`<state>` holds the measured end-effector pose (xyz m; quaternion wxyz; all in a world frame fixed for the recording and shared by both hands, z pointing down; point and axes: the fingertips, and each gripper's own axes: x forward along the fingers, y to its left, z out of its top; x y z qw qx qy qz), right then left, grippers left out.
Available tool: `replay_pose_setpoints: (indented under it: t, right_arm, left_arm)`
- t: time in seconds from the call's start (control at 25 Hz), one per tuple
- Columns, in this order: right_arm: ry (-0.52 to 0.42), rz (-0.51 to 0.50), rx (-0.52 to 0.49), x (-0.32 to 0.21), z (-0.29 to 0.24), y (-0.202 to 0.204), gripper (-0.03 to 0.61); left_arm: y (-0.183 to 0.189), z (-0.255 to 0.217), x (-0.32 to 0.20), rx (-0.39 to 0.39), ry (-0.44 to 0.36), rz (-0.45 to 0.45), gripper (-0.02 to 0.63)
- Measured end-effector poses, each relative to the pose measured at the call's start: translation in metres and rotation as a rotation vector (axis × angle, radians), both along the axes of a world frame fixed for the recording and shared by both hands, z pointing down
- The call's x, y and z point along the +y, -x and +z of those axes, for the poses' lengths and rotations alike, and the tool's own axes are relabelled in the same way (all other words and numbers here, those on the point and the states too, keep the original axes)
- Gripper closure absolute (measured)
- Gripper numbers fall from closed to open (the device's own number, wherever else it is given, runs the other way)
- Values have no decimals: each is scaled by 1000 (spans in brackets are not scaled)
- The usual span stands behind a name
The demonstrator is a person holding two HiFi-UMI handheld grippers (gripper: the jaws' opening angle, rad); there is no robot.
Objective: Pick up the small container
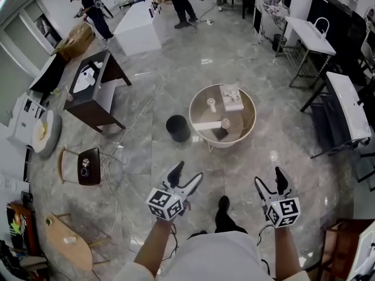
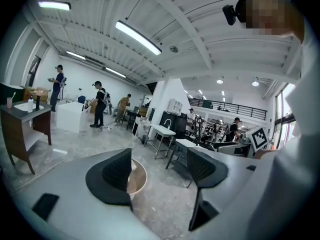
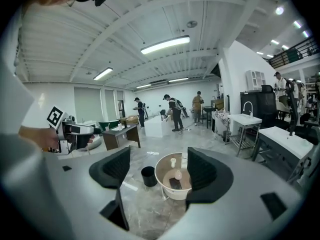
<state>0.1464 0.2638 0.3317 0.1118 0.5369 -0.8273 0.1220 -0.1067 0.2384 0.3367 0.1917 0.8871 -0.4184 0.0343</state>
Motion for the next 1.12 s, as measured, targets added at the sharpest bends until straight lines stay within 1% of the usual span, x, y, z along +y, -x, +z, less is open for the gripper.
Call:
replay_pose_setpoints:
  t: [0.28, 0.4, 0.56, 0.88, 1.12]
  right_arm:
    - [9, -46, -21, -78, 5, -29, 210]
    - [13, -58, -27, -101, 6, -39, 212]
    - [26, -77, -31, -121, 11, -43, 215]
    - [63, -82, -52, -156, 30, -40, 215]
    - [71, -57, -39, -203, 41, -37, 215]
  left_arm:
    - [-34, 5, -70, -13, 19, -30, 261]
    - [-46, 2, -90, -14, 17, -41, 262]
    - [-54, 4, -110, -23, 31, -48, 262]
    - [-52, 14, -147, -40, 59, -52, 262]
    - [-46, 25, -205, -30, 72, -30, 263]
